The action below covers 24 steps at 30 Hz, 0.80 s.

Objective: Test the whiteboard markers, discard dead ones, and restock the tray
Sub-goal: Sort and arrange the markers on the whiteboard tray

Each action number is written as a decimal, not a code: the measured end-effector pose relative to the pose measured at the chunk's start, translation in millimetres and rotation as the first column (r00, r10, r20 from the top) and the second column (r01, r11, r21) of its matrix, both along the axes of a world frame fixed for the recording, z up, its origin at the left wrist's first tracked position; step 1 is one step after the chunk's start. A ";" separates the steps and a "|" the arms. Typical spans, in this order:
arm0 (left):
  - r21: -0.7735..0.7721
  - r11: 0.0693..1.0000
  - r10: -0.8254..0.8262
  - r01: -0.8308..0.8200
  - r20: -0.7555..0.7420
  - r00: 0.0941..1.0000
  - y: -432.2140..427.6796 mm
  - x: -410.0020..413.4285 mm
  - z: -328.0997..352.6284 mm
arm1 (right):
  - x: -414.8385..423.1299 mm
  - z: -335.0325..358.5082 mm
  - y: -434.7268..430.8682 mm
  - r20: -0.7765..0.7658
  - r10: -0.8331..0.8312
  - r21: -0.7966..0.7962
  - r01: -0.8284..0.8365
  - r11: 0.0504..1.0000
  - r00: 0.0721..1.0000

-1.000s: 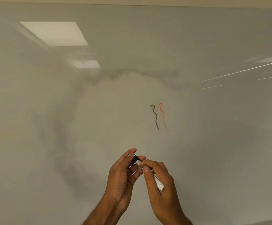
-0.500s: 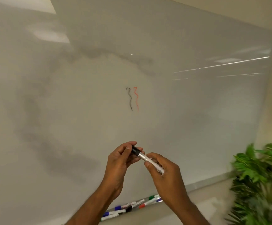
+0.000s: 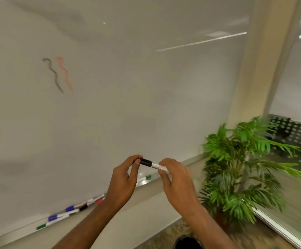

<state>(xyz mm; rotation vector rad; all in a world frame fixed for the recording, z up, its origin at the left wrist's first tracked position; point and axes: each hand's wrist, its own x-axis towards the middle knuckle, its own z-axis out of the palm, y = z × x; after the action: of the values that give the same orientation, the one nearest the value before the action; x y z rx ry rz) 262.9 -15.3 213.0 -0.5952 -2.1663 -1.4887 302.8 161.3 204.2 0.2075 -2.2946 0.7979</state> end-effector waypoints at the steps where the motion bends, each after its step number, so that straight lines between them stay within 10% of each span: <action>1: -0.054 0.999 0.006 -0.006 -0.009 1.000 15.3 -4.1 -9.0 | -2.2 -7.4 18.1 0.012 -0.024 0.005 0.024 1.000 1.000; 13: -0.615 0.776 0.088 -0.143 -0.118 0.989 108.2 -59.0 -123.9 | -30.5 -131.1 135.7 0.224 -0.254 -0.023 0.265 0.964 0.941; 24: -0.717 0.690 -0.008 0.097 0.127 0.992 121.9 -88.3 -267.4 | -29.2 -281.7 153.7 0.522 -0.460 0.066 0.503 0.861 0.718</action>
<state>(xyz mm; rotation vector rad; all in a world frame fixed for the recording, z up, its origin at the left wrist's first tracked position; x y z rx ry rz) 174.6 106.6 -54.4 -0.8373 -2.8389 -0.6206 273.6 314.9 -77.4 -0.7211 -2.6233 0.7193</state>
